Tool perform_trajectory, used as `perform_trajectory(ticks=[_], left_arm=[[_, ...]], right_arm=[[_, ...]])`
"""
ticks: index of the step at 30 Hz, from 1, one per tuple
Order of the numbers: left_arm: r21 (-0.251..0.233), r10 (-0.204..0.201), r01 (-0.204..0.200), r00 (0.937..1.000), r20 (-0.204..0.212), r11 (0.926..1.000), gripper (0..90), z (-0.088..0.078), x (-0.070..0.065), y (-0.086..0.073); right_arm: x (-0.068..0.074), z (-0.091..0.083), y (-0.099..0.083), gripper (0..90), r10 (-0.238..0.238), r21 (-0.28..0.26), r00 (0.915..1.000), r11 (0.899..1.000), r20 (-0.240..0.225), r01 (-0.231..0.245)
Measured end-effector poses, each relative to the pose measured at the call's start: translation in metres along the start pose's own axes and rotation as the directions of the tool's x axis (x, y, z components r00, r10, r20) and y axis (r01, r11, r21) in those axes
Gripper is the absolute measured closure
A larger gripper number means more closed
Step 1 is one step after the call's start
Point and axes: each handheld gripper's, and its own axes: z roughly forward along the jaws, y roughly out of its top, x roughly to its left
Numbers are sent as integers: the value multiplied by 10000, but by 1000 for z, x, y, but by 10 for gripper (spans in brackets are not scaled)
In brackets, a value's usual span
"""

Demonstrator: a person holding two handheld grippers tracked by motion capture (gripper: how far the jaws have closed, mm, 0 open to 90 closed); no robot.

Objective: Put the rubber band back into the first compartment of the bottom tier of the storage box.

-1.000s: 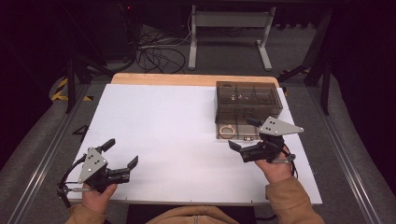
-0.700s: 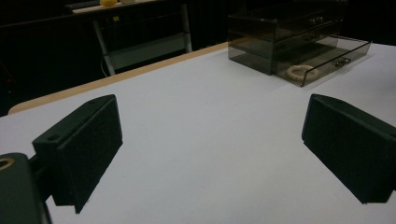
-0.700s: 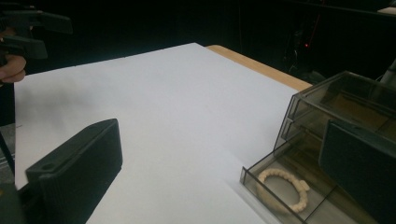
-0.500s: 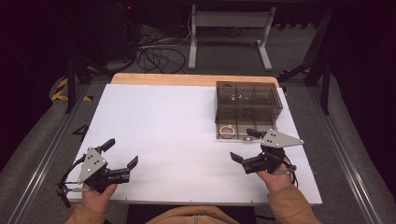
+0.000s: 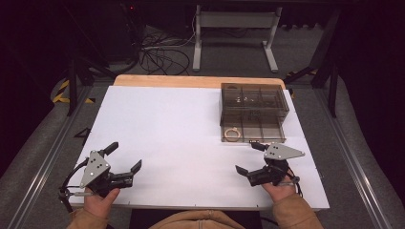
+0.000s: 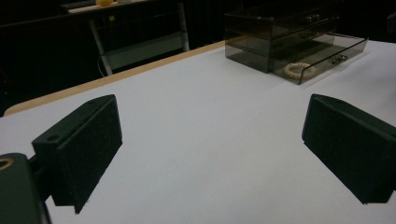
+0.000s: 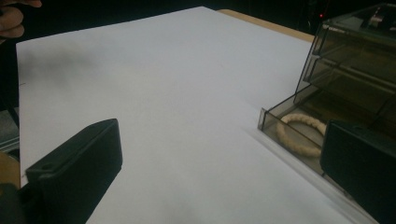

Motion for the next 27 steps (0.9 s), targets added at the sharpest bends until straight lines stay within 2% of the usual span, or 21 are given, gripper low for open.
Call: perform_trajectory(ticks=[6, 10, 13, 16, 19, 23, 27], left_arm=[[37, -15, 15, 10000, 14, 10000, 54, 0, 1, -1], [79, 27, -27, 10000, 68, 10000, 53, 1, 0, -2], [108, 59, -60, 10000, 64, 9999, 53, 2, 0, -2], [152, 25, -26, 10000, 36, 9999, 53, 2, 1, -3], [138, -82, 81, 10000, 49, 9999, 55, 2, 2, -3], [155, -124, 124, 9999, 35, 9998, 56, 3, 3, -4], [171, -86, 86, 10000, 27, 9998, 56, 2, 3, -4]], right_arm=[[-1, 0, -15, 0, 377, 136, 9993, 9992, 2, -377], [1, 1, -26, 0, 542, 459, 9985, 9975, 50, -544], [0, 4, -27, 0, 614, 568, 9981, 9965, 87, -618], [-1, 7, -26, 0, 374, 551, 9991, 9977, 179, -383], [-2, 7, -26, 0, 395, 545, 9991, 9977, 175, -404], [1, 5, -25, 0, 37, 319, 9998, 9995, 178, -43], [1, 4, -24, 0, -12, 235, 9997, 9997, 264, 6]])
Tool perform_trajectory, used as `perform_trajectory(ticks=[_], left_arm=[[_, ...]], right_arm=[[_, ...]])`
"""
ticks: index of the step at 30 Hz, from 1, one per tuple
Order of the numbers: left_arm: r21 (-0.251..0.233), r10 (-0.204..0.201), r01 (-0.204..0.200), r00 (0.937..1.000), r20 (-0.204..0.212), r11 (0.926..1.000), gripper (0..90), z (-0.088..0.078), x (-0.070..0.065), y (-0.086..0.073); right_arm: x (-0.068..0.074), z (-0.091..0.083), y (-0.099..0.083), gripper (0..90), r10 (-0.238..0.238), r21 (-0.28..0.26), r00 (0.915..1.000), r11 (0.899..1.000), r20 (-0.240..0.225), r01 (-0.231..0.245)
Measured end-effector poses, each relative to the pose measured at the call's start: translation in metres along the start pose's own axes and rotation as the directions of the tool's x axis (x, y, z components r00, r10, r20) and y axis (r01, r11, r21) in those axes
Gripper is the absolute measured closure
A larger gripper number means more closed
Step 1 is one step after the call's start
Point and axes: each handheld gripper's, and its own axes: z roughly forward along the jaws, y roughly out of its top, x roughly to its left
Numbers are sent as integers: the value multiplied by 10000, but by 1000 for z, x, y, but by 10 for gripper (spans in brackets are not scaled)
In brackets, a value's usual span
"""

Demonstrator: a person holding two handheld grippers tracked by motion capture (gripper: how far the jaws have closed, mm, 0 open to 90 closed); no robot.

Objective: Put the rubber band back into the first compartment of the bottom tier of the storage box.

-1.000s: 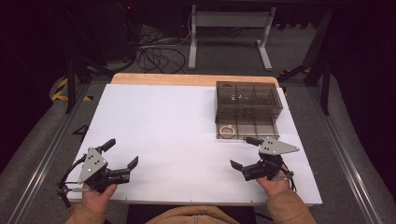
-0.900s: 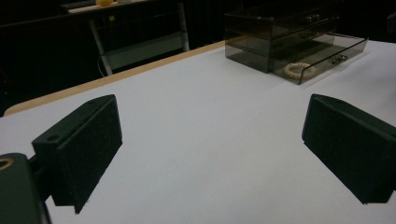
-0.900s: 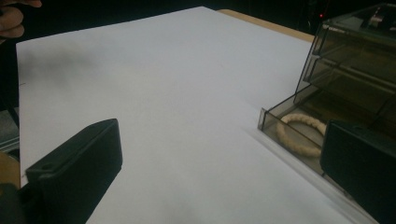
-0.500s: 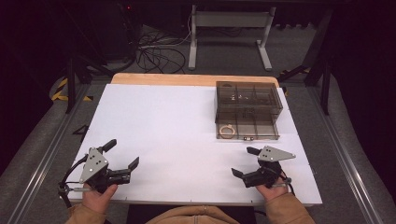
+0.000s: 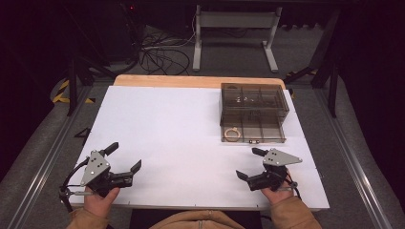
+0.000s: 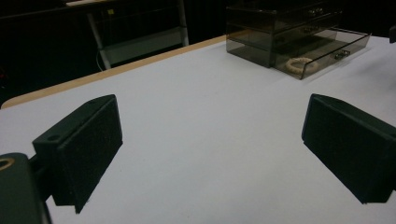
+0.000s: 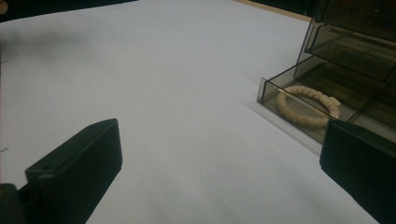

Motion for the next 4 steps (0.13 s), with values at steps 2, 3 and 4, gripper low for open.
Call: perform_trajectory(ticks=[2, 3, 4], left_arm=[[2, 12, -12, 10000, -13, 10000, 56, 0, 0, 0], [17, 41, -41, 10000, 13, 10000, 56, 0, 0, 0], [46, 49, -49, 10000, 24, 10000, 56, 1, 0, 0]], right_arm=[[0, -1, 0, 0, 37, 22, 10000, 10000, 88, -37], [-1, -1, 0, 0, 42, 28, 9999, 10000, 116, -42], [-1, -1, 0, 0, 65, 36, 9999, 10000, 127, -65]])
